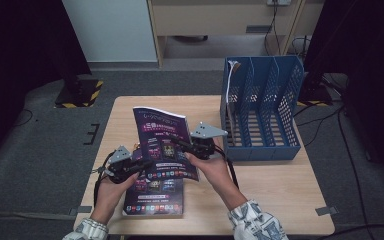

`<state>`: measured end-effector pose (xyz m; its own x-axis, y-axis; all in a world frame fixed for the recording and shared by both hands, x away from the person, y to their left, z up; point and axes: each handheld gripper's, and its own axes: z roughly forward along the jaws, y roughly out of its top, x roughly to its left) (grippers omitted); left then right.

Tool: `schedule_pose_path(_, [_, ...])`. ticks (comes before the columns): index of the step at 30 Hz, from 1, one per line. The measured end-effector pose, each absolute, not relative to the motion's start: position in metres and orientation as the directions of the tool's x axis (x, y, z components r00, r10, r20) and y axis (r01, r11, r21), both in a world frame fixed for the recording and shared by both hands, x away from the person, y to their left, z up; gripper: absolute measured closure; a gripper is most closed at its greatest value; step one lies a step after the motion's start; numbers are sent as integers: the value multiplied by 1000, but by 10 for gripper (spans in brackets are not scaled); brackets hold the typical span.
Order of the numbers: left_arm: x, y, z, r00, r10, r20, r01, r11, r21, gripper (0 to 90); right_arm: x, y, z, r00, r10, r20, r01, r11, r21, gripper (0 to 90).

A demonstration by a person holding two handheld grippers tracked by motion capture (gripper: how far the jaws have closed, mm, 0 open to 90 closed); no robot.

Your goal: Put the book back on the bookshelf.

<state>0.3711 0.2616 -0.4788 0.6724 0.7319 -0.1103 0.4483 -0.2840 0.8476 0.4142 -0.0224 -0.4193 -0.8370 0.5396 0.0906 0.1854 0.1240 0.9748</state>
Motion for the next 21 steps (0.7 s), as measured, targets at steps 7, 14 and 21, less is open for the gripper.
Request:
schedule_pose_path(7, [373,261,-473,663,748,-47,414,-314,854,755,413,-24,-416,-834,546,78,176,131,976,791])
schedule_pose_path(14, [372,263,-473,665,745,-56,415,-305,857,759,410,-21,-412,-844,533,63,160,138,977,722])
schedule_pose_path(21, [372,264,-474,664,745,-59,414,-301,859,759,407,-16,-406,-856,516,31,135,166,977,657])
